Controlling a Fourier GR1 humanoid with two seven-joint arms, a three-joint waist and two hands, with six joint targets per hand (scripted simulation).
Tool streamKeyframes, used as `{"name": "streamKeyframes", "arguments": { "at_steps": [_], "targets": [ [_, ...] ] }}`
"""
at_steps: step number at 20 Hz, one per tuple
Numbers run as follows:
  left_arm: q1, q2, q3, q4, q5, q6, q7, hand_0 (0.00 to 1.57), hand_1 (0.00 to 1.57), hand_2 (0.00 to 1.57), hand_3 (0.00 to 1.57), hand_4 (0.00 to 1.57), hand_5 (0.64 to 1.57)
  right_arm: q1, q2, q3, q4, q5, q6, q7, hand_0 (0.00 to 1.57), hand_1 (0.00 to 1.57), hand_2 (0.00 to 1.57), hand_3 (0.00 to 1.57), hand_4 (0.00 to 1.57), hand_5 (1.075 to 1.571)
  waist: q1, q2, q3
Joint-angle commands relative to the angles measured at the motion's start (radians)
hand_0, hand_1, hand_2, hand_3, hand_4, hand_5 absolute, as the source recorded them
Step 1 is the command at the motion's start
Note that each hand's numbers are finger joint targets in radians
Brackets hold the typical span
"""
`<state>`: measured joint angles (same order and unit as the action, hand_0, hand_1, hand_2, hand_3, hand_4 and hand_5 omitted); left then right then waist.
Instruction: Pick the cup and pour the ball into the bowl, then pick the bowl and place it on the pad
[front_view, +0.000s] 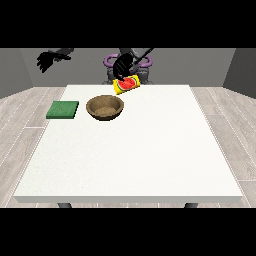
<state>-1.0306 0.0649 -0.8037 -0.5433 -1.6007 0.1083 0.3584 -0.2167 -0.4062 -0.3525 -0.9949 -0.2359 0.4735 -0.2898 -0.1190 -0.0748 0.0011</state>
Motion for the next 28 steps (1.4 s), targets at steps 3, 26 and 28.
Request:
{"name": "streamKeyframes", "arguments": {
  "at_steps": [3, 26, 28],
  "targets": [
    [0.015, 0.016, -0.002, -0.008, -0.082, -0.036, -0.054, 1.45, 1.45, 1.57, 1.57, 1.53, 1.134, 0.021, 0.035, 0.030, -0.038, 0.006, -0.014, 0.032, 0.00, 0.00, 0.00, 0.00, 0.00, 1.571, -0.012, -0.001, -0.0013],
    [0.541, -0.065, 0.625, -0.626, 1.417, 0.263, -0.492, 0.00, 0.00, 0.00, 0.00, 0.00, 1.565, -0.115, 0.244, 0.046, -0.065, 0.057, -0.339, 0.042, 0.00, 0.00, 0.00, 0.00, 0.21, 1.571, 0.227, 0.234, -0.0077],
    [0.569, -0.065, 0.675, -0.629, 1.437, 0.169, -0.570, 0.00, 0.00, 0.00, 0.00, 0.00, 1.565, -0.102, 0.258, 0.034, -0.063, 0.059, -0.380, 0.031, 0.00, 0.00, 0.00, 0.00, 0.29, 1.570, 0.267, 0.226, -0.0035]
  ]
}}
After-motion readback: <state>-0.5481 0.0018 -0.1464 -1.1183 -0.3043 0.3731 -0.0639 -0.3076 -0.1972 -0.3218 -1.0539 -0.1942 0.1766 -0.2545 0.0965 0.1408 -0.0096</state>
